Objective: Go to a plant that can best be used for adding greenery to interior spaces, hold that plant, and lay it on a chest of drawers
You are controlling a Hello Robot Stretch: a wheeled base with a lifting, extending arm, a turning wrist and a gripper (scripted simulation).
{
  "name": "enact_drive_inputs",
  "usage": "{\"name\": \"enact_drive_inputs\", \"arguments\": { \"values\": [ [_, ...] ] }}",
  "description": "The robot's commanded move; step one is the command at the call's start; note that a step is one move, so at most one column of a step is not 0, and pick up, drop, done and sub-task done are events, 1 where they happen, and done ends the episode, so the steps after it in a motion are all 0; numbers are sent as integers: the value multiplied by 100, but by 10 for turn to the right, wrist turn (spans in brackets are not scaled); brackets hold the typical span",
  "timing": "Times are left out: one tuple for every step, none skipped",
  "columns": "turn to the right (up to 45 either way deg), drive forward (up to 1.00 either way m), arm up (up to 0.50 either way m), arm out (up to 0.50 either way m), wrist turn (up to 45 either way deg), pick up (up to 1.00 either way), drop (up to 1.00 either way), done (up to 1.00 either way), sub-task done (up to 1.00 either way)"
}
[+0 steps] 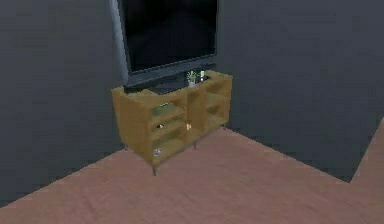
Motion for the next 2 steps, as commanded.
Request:
{"name": "enact_drive_inputs", "arguments": {
  "values": [
    [0, 100, 0, 0, 0, 0, 0, 0, 0],
    [180, 0, 0, 0, 0, 0, 0, 0, 0]
  ]
}}
